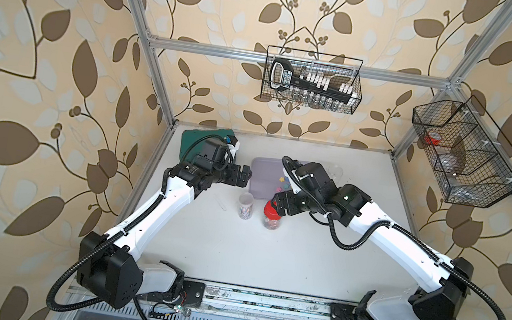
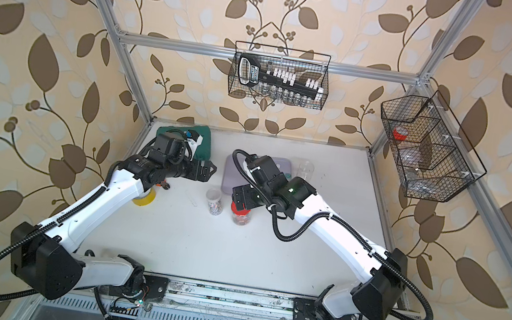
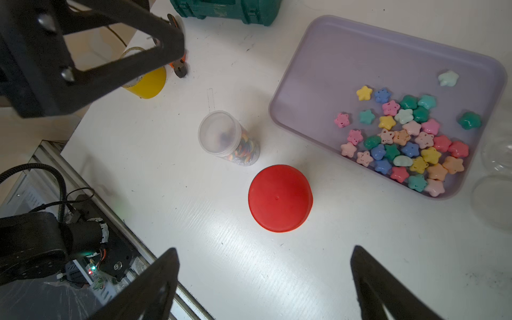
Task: Pour the candies out of the jar
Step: Pick up the jar from the center of the board.
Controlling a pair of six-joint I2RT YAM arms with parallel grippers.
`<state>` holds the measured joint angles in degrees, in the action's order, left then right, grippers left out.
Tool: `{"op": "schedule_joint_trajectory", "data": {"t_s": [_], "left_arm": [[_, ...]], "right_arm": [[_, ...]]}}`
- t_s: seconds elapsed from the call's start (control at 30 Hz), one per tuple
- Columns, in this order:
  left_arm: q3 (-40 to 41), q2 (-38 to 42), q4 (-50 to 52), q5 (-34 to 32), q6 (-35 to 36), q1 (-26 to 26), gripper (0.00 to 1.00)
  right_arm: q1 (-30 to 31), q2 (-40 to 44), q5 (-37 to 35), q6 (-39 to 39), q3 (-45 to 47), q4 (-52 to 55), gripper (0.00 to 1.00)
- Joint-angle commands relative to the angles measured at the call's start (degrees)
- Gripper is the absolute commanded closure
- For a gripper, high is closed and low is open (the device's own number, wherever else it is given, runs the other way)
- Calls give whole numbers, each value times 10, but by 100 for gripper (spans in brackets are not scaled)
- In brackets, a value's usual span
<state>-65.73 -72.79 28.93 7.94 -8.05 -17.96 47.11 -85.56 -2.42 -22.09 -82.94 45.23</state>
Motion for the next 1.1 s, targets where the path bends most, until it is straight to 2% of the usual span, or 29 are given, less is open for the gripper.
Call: {"op": "schedule_joint_trajectory", "data": {"t_s": [0.0,0.2,0.6,1.07], "left_arm": [[-1,21,-3,-32,9,0,1],[-5,15,7,-68,6,0,1],[-8,11,13,-76,-1,0,1],[-8,13,16,-77,-1,0,1]], "right_arm": [[11,-34,-43,-13,-34,52,7],[13,-94,-50,-8,-52,74,8],[13,-154,-59,10,-70,59,12],[13,-193,-56,26,-87,60,28]]}}
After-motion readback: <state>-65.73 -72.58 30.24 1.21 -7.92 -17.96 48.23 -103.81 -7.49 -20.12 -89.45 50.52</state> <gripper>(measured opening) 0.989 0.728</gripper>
